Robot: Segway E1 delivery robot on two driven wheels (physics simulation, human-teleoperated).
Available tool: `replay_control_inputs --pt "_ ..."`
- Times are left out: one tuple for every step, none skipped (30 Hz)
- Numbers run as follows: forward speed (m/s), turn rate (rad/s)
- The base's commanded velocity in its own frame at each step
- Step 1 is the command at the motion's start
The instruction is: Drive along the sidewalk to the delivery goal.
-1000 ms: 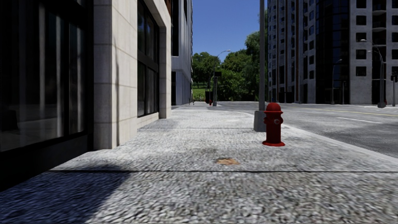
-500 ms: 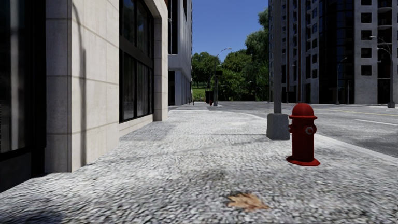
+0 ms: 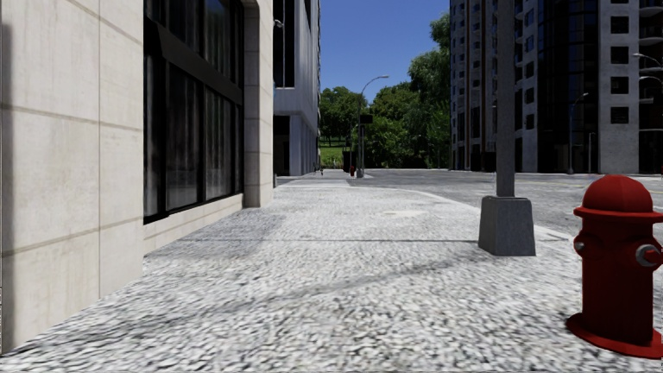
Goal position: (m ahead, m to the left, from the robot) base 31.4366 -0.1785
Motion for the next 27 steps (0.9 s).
replay_control_inputs --pt "2.00 0.00" --pt "2.00 0.00" --pt "2.00 0.00" --pt "2.00 0.00" --pt "2.00 0.00" --pt "2.00 0.00" --pt "2.00 0.00" --pt "2.00 0.00" --pt "2.00 0.00" --pt "2.00 0.00" --pt "2.00 0.00" --pt "2.00 0.00" --pt "2.00 0.00" --pt "2.00 0.00" --pt "2.00 0.00" --pt "2.00 0.00" --pt "2.00 0.00" --pt "2.00 0.00" --pt "2.00 0.00" --pt "2.00 0.00" --pt "2.00 0.00" --pt "2.00 0.00" --pt "2.00 0.00" --pt "2.00 0.00" --pt "2.00 0.00" --pt "2.00 0.00" --pt "2.00 0.00"
